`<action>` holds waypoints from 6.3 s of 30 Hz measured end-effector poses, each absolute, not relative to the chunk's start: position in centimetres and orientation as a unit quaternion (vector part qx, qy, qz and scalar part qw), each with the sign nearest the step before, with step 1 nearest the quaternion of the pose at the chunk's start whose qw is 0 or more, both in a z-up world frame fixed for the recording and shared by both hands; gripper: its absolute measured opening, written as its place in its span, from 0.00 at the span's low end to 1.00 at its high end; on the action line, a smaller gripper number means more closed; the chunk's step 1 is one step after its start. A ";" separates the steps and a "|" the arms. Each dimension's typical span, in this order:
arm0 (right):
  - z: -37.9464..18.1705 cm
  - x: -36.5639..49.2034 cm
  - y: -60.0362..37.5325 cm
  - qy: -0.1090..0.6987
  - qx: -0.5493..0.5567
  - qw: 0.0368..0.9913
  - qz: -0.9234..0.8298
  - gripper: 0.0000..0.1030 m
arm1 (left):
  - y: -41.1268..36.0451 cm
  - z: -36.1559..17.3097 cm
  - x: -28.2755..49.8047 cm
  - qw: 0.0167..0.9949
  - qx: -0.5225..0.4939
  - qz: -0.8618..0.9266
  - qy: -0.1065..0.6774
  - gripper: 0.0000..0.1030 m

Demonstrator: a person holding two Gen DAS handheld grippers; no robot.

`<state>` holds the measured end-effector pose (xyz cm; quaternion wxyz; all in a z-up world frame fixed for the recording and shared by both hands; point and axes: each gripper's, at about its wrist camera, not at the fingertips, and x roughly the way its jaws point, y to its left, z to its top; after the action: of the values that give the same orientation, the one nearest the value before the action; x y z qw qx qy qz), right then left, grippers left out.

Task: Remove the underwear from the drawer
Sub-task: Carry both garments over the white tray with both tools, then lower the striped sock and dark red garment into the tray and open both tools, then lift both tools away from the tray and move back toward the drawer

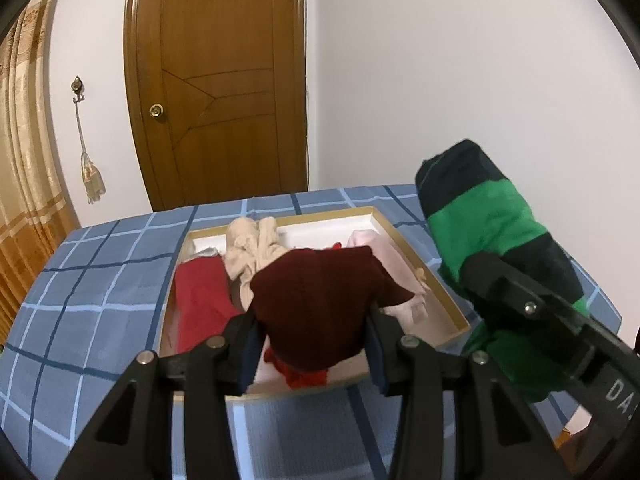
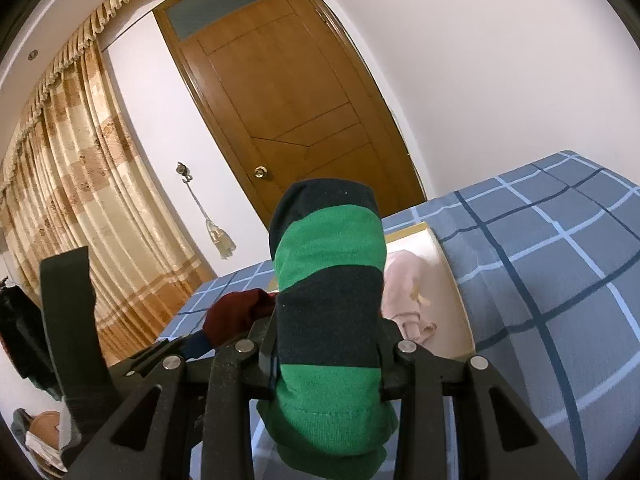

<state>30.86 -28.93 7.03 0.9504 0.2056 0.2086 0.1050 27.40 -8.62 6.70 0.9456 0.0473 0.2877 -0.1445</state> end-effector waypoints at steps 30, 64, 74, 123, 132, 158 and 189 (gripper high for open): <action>4.2 46.3 -30.2 0.251 0.201 0.945 0.059 0.34 | -11.6 4.9 40.7 0.931 0.072 -0.090 0.346 0.42; 0.6 53.4 -30.3 0.354 0.209 0.910 0.059 0.36 | -14.3 -0.2 47.2 0.895 0.114 -0.059 0.427 0.49; 0.6 53.3 -30.6 0.357 0.212 0.907 0.065 0.63 | -13.5 -0.7 47.8 0.888 0.092 -0.053 0.448 0.75; 4.1 42.3 -27.8 0.117 0.079 0.990 0.015 0.64 | -8.2 1.1 36.8 0.957 0.032 -0.029 0.288 0.99; 3.8 40.3 -27.5 0.129 0.068 0.989 0.012 0.64 | -7.3 1.0 34.5 0.958 0.033 -0.021 0.283 0.99; 3.7 32.2 -27.8 0.128 0.104 0.986 -0.015 0.64 | -6.9 0.5 27.6 0.953 0.035 -0.012 0.299 0.99; 0.9 18.6 -27.8 0.161 0.161 0.973 0.044 0.64 | -7.5 -1.5 16.1 0.945 0.041 -0.074 0.316 0.99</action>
<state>18.59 -27.84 0.85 0.9728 0.1612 0.1607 0.0436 16.13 -7.47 -1.52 0.9450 0.0408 0.3158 -0.0741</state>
